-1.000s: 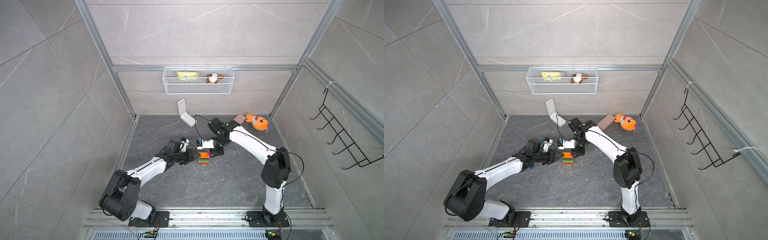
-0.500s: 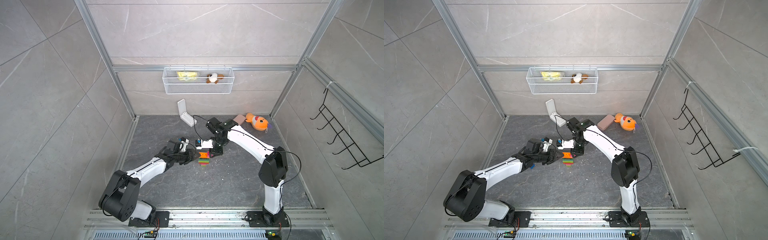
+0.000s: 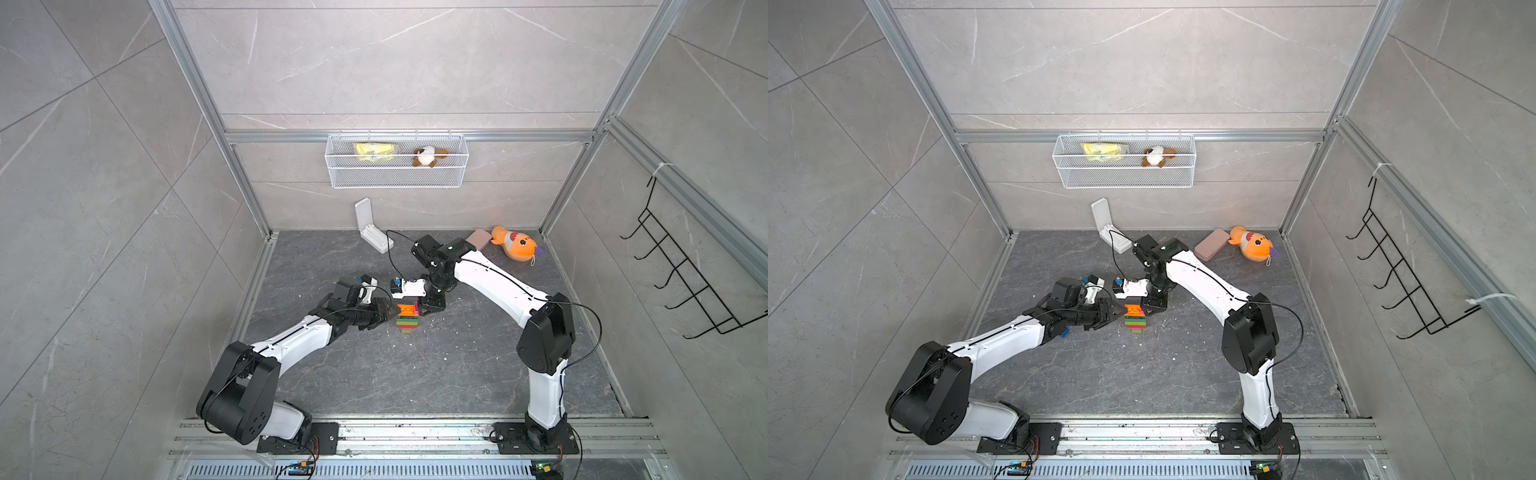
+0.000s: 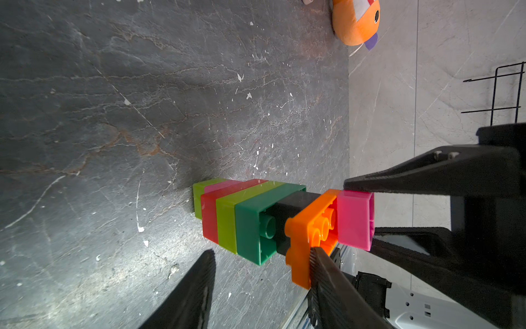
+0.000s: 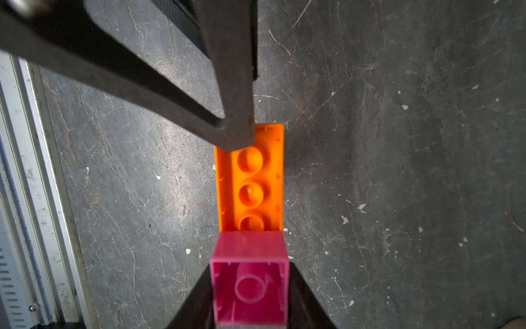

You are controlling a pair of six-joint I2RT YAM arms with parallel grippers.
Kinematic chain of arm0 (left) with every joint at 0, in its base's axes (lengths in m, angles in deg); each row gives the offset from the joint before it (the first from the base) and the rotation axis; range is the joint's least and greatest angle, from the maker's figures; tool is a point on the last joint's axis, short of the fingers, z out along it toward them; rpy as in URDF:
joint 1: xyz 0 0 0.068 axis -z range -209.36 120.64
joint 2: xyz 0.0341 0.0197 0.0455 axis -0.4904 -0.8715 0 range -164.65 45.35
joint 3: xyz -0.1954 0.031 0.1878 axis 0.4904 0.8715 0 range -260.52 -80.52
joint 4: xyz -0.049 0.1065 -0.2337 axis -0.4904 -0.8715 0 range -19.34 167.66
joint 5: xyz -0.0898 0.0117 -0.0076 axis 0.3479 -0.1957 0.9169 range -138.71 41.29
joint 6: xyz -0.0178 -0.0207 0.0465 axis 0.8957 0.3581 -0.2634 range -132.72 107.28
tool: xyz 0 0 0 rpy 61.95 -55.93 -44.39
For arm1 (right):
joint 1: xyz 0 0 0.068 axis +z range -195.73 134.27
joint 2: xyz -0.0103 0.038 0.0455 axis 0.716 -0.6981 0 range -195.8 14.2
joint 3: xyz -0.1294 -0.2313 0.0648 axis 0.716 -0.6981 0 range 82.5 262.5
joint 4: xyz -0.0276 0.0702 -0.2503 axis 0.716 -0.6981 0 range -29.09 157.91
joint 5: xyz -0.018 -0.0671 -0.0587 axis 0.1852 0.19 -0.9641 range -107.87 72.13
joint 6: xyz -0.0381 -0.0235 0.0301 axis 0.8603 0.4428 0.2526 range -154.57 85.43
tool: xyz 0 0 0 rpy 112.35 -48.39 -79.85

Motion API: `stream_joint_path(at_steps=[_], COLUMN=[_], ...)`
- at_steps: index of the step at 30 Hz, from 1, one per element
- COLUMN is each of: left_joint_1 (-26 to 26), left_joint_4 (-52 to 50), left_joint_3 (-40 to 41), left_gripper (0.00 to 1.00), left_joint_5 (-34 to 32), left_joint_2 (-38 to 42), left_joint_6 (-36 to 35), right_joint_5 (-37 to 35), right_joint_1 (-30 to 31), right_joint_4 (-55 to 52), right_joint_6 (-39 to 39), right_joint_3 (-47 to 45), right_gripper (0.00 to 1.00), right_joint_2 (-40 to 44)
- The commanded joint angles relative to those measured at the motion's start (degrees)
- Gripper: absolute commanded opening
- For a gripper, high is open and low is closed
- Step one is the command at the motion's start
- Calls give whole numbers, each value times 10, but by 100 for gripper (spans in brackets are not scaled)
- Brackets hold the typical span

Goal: Assemble a carrot with lego
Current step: Assemble the lego brick with the lego brick.

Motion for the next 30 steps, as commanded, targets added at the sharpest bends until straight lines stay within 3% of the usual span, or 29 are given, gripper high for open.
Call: stream_joint_path(at_steps=[1,13,23,26,30], left_joint_1=[5,6,5,1,-17], left_joint_4=[-7,-12,-57,-81,-128], left_joint_3=[-10,-23,-56,-70,-83], left_gripper=[57,62,70,71,71], left_joint_5=[11,10,-20,-52,-151], left_joint_2=[15,21,32,56,119], left_joint_6=[3,1,-30,-63,-145], right_joint_5=[0,12,40,63,132], right_joint_1=[4,3,-11,-26,-60], right_joint_4=[0,20,59,75,123], right_joint_6=[-14,-18,-40,-60,-123], right_joint_3=[-1,-24,-51,-55,-80], right_gripper=[45,72,81,82,82], right_joint_2=[-4,26,82,108,171])
